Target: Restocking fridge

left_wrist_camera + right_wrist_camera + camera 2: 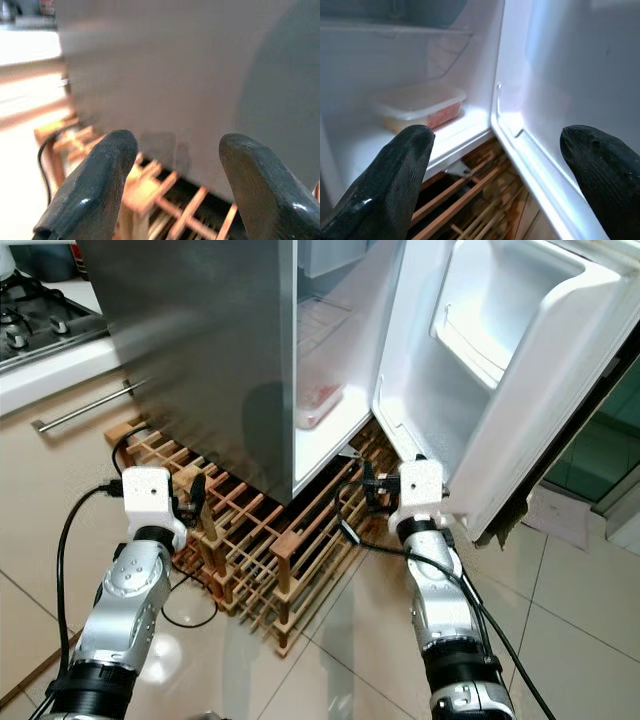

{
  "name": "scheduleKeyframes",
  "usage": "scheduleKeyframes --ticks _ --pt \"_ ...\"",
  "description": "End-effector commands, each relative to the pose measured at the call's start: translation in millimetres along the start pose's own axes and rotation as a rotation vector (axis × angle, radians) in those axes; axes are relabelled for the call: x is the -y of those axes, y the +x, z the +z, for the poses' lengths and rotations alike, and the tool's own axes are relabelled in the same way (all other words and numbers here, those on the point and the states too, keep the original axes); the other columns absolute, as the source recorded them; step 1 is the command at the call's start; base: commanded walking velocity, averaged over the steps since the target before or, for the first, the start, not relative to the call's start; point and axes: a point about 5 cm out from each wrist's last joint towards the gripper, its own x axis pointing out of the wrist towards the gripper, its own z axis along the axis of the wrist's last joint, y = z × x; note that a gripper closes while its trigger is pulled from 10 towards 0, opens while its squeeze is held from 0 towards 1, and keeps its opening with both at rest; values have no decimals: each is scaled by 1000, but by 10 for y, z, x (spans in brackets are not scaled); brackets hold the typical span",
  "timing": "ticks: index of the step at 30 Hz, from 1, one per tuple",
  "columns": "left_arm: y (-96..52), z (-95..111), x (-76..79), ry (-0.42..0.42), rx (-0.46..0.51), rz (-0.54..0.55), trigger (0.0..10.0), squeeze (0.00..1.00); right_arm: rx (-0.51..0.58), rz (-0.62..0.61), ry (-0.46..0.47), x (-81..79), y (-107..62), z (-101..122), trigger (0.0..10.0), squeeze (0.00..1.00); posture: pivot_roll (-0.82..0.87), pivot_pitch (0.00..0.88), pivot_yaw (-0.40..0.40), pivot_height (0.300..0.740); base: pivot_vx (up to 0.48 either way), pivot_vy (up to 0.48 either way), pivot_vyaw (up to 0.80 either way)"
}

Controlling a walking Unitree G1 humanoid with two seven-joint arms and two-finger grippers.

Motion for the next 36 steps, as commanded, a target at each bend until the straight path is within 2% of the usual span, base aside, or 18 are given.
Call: scheduleKeyframes --ticks 1,6,9,10,13,16,23,29,34,36 --pt "12 55 68 -1 24 -27 10000 0 -6 -32 2 67 -1 7 10000 0 -57 0 -39 740 274 -394 738" --pt "-4 59 84 -9 25 -24 10000 0 -20 -32 -3 51 -15 -20 10000 0 -58 0 -41 740 273 -392 706" --pt "6 25 67 -21 -11 1 10000 0 -24 -29 -3 45 -13 -25 10000 0 -57 0 -41 740 274 -390 683" --pt "20 12 56 -53 -29 20 10000 0 -26 -25 0 36 -10 -30 10000 0 -57 0 -42 740 274 -390 675" --pt "37 23 53 -71 -29 33 10000 0 -30 -19 -2 25 -6 -35 10000 0 -56 0 -43 740 348 -328 627" --pt "62 44 52 -70 -27 54 10000 0 -34 -10 -16 17 3 -35 10000 0 -58 0 -43 740 435 0 638" --pt "62 16 56 -77 -50 56 10000 0 -74 14 -41 43 -17 -89 10000 0 -63 0 -44 740 0 0 265" --pt "62 1 45 -82 -59 67 10000 0 -91 5 -60 162 -31 -94 10000 0 -67 0 -43 740 0 0 0" --pt "66 10 111 -67 -65 31 10000 0 -89 -42 -91 388 13 -40 10000 0 -70 0 -41 740 0 0 0" --pt "68 12 116 -64 -62 26 10000 0 -94 -56 -104 428 20 -38 10000 0 -69 0 -40 740 0 0 0"
